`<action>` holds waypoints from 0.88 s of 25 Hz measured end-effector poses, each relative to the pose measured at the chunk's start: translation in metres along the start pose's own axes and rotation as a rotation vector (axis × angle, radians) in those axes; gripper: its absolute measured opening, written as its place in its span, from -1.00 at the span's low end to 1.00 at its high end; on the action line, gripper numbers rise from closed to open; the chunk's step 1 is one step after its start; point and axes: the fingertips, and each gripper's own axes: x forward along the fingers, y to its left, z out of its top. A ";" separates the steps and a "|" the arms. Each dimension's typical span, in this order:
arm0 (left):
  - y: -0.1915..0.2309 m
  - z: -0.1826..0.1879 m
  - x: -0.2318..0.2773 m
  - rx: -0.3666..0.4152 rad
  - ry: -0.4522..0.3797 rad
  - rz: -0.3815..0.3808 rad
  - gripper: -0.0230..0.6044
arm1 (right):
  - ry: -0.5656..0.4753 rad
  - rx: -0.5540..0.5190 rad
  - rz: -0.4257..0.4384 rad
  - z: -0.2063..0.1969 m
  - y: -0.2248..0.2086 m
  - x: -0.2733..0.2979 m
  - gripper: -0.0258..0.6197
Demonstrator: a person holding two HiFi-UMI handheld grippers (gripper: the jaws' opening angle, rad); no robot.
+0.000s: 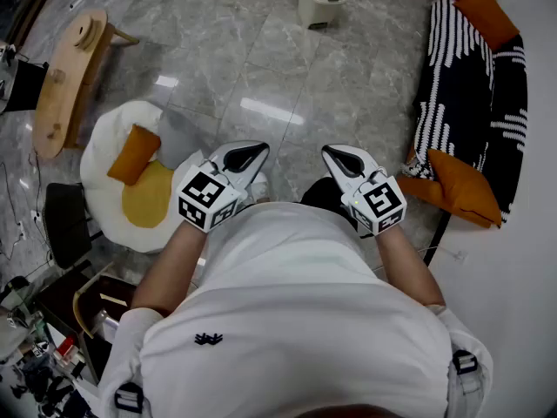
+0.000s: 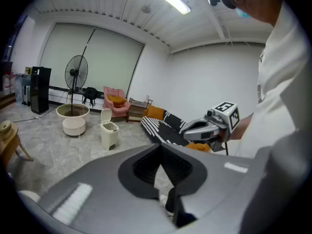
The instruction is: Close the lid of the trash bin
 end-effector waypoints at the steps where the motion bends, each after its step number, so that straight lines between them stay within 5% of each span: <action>1: 0.005 -0.003 -0.002 0.002 0.007 -0.004 -0.75 | 0.006 0.006 -0.001 0.000 0.004 0.003 -0.92; 8: 0.027 0.007 0.033 0.014 0.028 -0.048 -0.75 | 0.030 0.048 -0.004 -0.001 -0.013 0.023 -0.92; 22: 0.096 0.117 0.146 0.066 0.039 -0.004 -0.75 | -0.026 0.051 0.032 0.046 -0.188 0.082 -0.83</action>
